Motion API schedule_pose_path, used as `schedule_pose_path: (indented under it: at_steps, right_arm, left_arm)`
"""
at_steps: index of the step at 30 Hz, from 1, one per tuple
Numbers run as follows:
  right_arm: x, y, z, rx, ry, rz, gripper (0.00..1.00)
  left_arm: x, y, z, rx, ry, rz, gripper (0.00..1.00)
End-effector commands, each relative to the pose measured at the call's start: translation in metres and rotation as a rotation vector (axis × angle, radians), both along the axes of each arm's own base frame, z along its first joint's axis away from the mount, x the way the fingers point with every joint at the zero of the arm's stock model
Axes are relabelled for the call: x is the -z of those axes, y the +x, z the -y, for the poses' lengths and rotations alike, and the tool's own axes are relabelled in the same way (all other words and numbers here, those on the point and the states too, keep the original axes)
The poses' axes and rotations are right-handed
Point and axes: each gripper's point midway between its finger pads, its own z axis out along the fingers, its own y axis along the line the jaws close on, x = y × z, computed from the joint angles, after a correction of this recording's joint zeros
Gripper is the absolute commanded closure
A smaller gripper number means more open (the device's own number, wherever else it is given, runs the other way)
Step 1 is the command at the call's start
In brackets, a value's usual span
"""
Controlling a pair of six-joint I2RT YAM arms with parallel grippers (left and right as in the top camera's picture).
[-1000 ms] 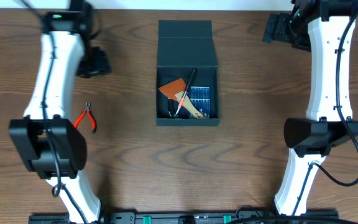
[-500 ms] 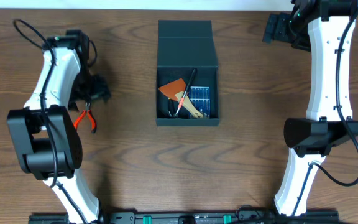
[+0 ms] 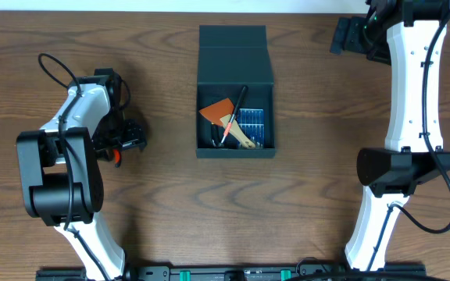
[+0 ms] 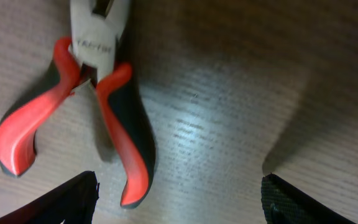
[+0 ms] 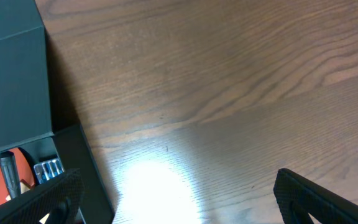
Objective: Pack container
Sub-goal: 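Lower the left gripper and grasp the pliers by the handles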
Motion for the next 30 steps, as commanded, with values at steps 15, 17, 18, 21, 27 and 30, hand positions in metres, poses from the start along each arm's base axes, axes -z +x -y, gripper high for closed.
schedule_pose_path:
  at_steps: [15,17,18,21,27,30]
  right_arm:
    - [-0.0056,0.0002,0.0015,0.012,-0.007,0.018,0.01]
    - [-0.0056,0.0002,0.0015,0.012,-0.007,0.018,0.01]
    - [-0.0056,0.0002,0.0015,0.012,-0.007,0.018,0.01]
    - [-0.0056,0.0002,0.0015,0.012,-0.007,0.018,0.01]
    - [-0.0056,0.0002,0.0015,0.012,-0.007,0.018,0.01]
    - [-0.0056,0.0002,0.0015,0.012,-0.007,0.018,0.01]
  left_arm:
    - [-0.0030,0.0090,0.0016,0.090,-0.024,0.050,0.60]
    - [-0.0031,0.0089,0.0016,0.092,-0.025,0.049,0.60]
    - [-0.0031,0.0089,0.0016,0.092,-0.024,0.049,0.60]
    - [-0.0031,0.0089,0.0016,0.092,-0.024,0.049,0.59]
    - [-0.0031,0.0089,0.0020,0.083,-0.026,0.049,0.58]
    - [-0.0030,0.0098,0.0018,0.013,-0.015,0.052,0.58]
